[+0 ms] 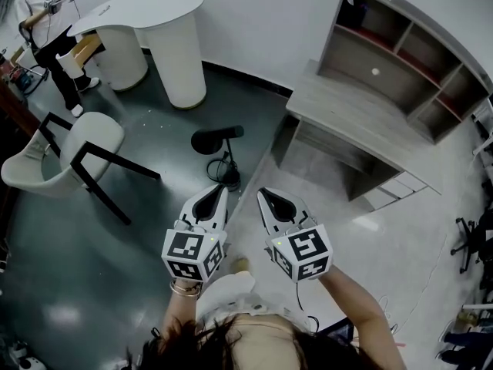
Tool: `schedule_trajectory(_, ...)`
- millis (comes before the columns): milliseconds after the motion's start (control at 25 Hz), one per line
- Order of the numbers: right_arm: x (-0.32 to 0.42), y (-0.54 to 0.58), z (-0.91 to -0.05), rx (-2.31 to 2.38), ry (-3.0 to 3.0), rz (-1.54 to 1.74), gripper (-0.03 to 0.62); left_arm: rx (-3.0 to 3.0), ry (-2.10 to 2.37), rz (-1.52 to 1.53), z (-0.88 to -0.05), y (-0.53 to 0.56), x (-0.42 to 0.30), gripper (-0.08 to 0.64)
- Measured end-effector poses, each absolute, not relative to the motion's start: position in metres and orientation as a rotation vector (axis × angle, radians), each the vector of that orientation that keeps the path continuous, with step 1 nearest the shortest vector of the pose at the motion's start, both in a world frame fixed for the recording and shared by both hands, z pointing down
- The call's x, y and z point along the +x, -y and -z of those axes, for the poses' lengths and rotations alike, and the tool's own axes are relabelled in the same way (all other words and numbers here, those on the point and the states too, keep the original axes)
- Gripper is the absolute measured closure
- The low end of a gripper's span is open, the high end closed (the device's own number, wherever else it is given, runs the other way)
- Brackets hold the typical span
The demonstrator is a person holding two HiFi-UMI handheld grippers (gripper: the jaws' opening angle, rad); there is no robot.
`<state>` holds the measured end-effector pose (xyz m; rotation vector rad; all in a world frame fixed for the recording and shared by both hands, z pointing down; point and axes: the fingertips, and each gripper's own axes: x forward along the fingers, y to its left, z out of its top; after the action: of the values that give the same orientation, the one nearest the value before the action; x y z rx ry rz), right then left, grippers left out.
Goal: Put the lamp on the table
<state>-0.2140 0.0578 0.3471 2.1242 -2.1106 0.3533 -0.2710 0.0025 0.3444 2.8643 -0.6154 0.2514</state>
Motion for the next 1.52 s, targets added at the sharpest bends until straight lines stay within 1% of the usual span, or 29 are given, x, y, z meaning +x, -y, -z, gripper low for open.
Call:
schedule_trajectory(680, -0.168, -0.009, -0.362, 2.096, 2.111, -0.397, 0.569, 2.811, 0.610, -0.274, -0.367, 0.041, -0.238, 0.537)
schedule_trajectory(1200, -0.087, 0.041, -0.372, 1.874, 2.230, -0.399, 0.568, 2.725, 0.833, -0.250, -0.378, 0.086, -0.169, 0.537)
schedule_trajectory(1520, -0.058, 0.070, -0.393, 1.692, 2.312, -0.420, 0.568, 2.624, 1.008, -0.261, -0.400, 0.107, -0.147, 0.537)
